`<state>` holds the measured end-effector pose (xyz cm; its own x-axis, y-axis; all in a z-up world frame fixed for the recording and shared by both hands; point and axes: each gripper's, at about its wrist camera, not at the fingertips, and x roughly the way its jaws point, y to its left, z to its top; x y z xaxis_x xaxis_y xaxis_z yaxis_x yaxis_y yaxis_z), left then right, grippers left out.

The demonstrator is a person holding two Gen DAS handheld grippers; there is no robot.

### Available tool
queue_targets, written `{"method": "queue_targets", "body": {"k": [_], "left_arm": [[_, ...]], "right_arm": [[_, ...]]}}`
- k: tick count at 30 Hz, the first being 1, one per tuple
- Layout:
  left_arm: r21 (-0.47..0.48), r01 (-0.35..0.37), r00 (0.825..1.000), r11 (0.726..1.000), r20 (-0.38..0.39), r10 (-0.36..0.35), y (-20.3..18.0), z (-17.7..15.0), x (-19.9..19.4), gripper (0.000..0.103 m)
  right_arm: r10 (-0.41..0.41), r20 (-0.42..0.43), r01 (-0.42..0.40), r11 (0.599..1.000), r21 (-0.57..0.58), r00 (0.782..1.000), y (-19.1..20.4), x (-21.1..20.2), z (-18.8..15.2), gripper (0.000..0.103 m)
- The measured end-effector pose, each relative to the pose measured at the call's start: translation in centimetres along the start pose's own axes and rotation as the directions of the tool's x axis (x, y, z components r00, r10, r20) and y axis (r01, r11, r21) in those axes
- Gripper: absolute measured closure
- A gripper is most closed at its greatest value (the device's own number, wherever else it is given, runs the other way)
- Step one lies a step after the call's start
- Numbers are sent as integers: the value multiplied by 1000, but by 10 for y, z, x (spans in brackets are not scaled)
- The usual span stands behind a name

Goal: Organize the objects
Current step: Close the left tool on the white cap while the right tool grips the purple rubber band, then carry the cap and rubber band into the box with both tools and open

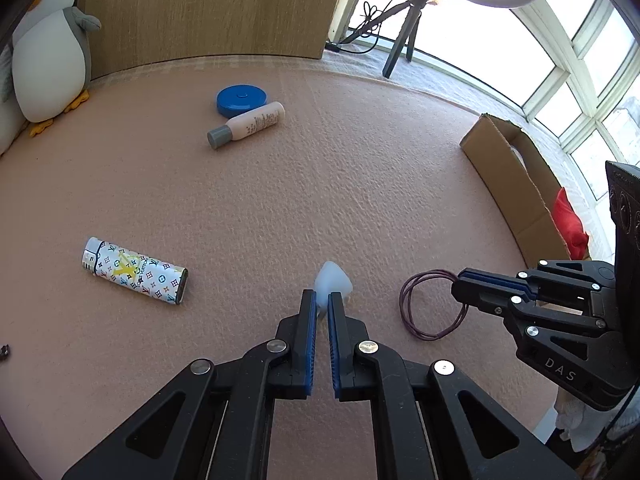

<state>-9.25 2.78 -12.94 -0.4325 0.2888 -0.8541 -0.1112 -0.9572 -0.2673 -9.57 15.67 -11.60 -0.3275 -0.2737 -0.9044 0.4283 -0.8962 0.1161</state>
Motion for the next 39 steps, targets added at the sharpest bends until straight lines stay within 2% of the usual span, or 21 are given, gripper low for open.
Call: {"method": "queue_targets", "body": {"k": [7,19,29,39], "left_arm": [[16,29,999,999,38,-30,-17,11,-14,97],[118,131,985,984,100,-143,-111,53,-17,97],[199,180,974,963,99,-203,-202,84,14,97],[235,213,971,949,60,-232,-256,90,39,97]], "right_arm": [[-11,90,6,998,61,996,-24,-43,1,100],[-128,251,82,979,184,960,-101,-134,-3,100],[-209,285,138,958,252,936,-170,-166,-7,100],[-231,265,153,946,284,936,-213,-160,-7,100]]}}
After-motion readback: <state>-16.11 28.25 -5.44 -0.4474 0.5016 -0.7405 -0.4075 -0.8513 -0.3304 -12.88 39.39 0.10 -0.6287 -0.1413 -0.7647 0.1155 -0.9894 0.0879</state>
